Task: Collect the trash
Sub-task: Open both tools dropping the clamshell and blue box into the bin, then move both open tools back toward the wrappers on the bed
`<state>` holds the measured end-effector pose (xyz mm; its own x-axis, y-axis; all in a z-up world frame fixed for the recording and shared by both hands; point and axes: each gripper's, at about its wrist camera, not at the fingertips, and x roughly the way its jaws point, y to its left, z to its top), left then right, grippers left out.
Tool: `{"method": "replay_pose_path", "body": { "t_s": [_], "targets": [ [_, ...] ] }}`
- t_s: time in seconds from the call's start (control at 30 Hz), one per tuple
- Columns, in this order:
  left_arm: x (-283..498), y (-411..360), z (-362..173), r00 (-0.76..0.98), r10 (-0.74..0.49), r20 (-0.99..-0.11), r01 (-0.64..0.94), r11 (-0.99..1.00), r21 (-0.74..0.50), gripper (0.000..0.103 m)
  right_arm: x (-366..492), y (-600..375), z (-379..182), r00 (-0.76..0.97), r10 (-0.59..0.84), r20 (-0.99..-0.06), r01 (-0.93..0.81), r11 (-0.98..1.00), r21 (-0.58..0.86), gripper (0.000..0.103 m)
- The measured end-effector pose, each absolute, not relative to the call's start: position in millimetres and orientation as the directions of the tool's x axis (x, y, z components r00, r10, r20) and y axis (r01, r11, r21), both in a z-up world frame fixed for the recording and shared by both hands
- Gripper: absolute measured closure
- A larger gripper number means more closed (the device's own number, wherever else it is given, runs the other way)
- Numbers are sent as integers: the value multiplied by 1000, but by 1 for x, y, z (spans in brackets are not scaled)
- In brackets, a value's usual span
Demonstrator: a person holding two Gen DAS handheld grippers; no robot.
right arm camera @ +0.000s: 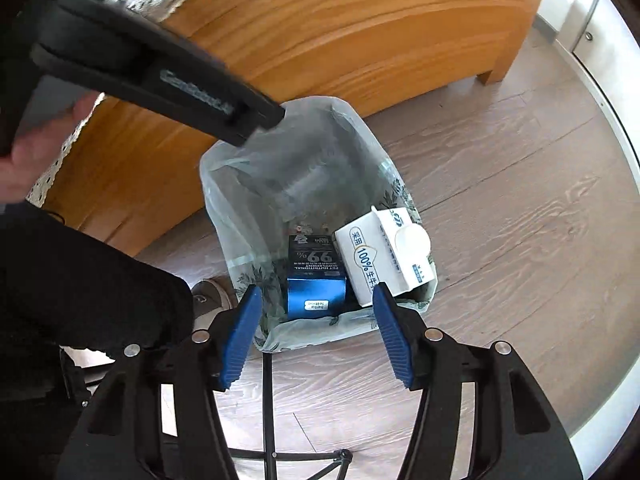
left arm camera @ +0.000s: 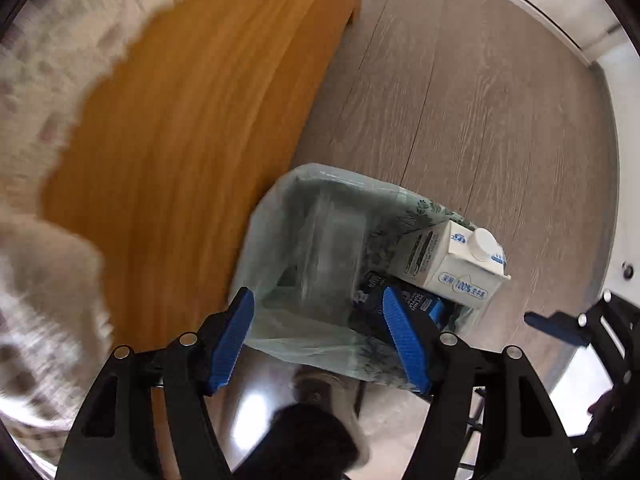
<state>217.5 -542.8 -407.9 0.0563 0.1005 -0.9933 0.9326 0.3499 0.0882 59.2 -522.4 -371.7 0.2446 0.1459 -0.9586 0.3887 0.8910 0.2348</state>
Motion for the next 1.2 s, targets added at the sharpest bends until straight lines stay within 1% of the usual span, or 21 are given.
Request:
{"method": "replay_pose_path", "body": {
  "t_s": [0.07, 0.13, 0.23, 0.3, 0.4, 0.43, 0.53, 0.63, 0.67, 0.77, 0.97, 1.03, 1.13, 1.2],
  "targets": [
    [215, -546, -402, 100, 88, -991, 942, 312, 122, 38, 57, -522, -372, 241, 153, -958, 382, 893, 238, 47],
    [211, -547, -389, 111, 67, -992, 946, 298, 126, 35, 56, -521, -372, 236, 155, -959, 380, 894, 238, 47],
    [217, -541, -371, 94, 22, -995, 943, 317, 96, 34, 57, -523, -370, 236, 154, -960, 380, 894, 237, 47],
    [221, -539, -357, 95, -2, -995, 938, 335, 89, 29, 59, -521, -369, 234, 147, -961, 376, 898, 229, 47],
    [231, -531, -340, 57, -17, -998, 911, 410, 45, 29, 62, -521, -362, 242, 135, -961, 371, 902, 220, 47],
    [234, -528, -330, 46, -40, -998, 903, 430, 24, 29, 63, -521, -358, 245, 128, -961, 367, 905, 215, 47],
    [238, -510, -290, 35, -162, -986, 894, 446, -41, 29, 67, -521, -348, 253, 112, -961, 357, 912, 200, 47],
    [241, -486, -247, 65, -274, -960, 888, 454, -69, 24, 72, -520, -336, 270, 90, -959, 346, 920, 184, 46],
    [244, -477, -236, 76, -296, -952, 882, 465, -74, 24, 74, -520, -332, 275, 83, -958, 345, 922, 179, 43],
    [259, -446, -209, 102, -354, -930, 850, 516, -103, 24, 84, -520, -318, 280, 56, -958, 330, 932, 151, 43],
    [284, -369, -155, 214, -471, -856, 786, 603, -135, 24, 111, -508, -256, 358, -38, -933, 285, 956, 71, 43],
    [297, -336, -136, 267, -504, -821, 755, 639, -147, 20, 125, -501, -227, 415, -77, -907, 271, 962, 42, 43],
    [319, -281, -112, 387, -509, -769, 690, 713, -125, 16, 151, -481, -181, 510, -125, -851, 238, 971, -1, 39],
    [335, -237, -104, 496, -468, -731, 604, 791, -96, 14, 173, -460, -152, 575, -126, -808, 194, 981, -14, 39]
  ]
}}
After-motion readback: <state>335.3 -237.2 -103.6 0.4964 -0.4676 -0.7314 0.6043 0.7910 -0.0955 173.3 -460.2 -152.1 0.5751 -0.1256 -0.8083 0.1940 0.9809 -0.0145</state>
